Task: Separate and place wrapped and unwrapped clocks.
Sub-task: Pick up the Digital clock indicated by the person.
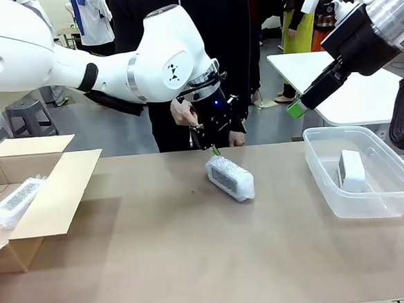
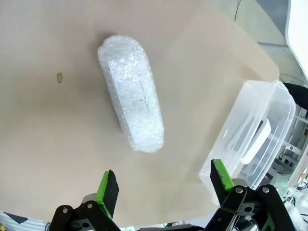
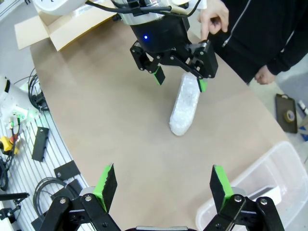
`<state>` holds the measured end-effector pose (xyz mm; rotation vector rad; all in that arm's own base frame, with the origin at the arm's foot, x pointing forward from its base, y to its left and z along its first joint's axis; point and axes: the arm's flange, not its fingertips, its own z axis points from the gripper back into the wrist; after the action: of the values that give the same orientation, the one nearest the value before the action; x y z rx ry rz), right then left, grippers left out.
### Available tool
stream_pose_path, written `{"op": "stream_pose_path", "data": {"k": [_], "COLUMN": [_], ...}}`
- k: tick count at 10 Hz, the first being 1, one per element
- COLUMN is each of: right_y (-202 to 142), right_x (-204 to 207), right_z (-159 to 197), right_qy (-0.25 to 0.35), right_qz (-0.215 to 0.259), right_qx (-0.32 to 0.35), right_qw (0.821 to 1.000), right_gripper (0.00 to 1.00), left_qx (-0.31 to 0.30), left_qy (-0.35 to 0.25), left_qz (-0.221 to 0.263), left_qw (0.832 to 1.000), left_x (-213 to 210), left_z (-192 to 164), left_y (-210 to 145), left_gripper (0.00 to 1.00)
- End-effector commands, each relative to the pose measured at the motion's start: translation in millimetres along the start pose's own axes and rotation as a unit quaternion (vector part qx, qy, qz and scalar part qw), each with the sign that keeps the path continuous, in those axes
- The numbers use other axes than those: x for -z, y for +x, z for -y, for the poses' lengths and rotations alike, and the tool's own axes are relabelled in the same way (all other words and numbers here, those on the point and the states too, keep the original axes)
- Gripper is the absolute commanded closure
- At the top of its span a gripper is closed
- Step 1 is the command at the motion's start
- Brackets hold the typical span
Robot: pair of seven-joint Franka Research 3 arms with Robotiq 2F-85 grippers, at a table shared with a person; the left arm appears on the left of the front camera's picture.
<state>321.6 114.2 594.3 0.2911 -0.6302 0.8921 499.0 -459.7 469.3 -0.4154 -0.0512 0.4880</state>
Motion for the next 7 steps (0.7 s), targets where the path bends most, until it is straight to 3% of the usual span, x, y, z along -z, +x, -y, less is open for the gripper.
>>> {"op": "stream_pose_path", "data": {"k": [1, 4, 7], "right_y": [-0.4, -0.4, -0.4], "right_x": [0.4, 0.4, 0.4], "right_z": [1.4, 1.4, 1.4], "right_qy": [0.005, 0.005, 0.005], "right_qz": [0.002, 0.002, 0.002], "right_qx": [-0.003, -0.003, -0.003], "right_qw": [1.000, 1.000, 1.000], "right_gripper": [0.00, 0.00, 0.00], "left_qx": [-0.015, -0.015, -0.067], "left_qy": [0.005, 0.032, 0.048], "left_qz": [0.011, -0.002, 0.019], "left_qw": [1.000, 0.999, 0.996], "left_x": [-10.8, 37.7, 70.9], "left_z": [-11.1, 12.8, 2.2], "left_y": [-0.3, 6.1, 10.1], "left_gripper": [0.00, 0.00, 0.00]}}
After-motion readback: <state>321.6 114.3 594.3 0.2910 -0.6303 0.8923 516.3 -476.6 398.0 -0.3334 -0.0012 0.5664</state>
